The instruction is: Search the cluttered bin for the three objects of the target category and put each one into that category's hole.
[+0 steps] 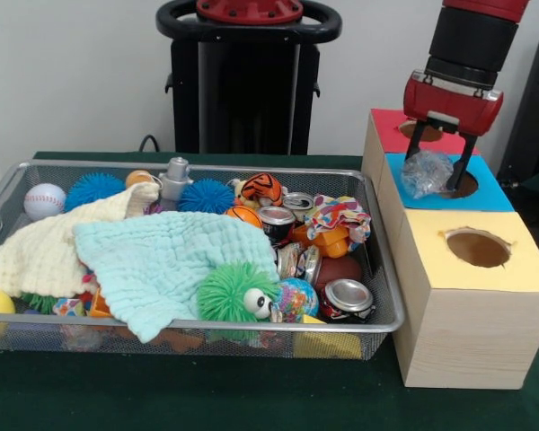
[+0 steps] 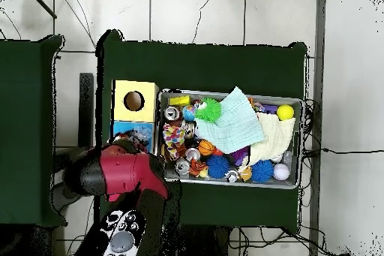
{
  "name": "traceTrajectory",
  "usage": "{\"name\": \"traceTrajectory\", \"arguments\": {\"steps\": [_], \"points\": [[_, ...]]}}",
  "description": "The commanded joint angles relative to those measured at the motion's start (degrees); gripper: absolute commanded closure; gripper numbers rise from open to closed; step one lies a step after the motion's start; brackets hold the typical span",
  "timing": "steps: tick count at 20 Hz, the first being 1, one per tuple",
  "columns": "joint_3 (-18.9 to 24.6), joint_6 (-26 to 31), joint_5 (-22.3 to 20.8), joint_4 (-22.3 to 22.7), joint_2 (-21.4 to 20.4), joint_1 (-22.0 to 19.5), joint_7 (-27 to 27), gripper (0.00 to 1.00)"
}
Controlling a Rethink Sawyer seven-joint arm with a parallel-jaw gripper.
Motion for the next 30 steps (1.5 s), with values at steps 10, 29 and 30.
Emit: {"name": "traceTrajectory", "arguments": {"steps": [10, 29, 30], "points": [[2.29, 0.13, 4.46, 10.52, -1.71, 1.37, 12.00, 0.00], [4.11, -6.62, 11.64, 12.42, 1.79, 3.87, 13.07, 0.00], [4.38, -6.45, 11.86, 12.36, 1.74, 3.77, 12.82, 0.00]]}}
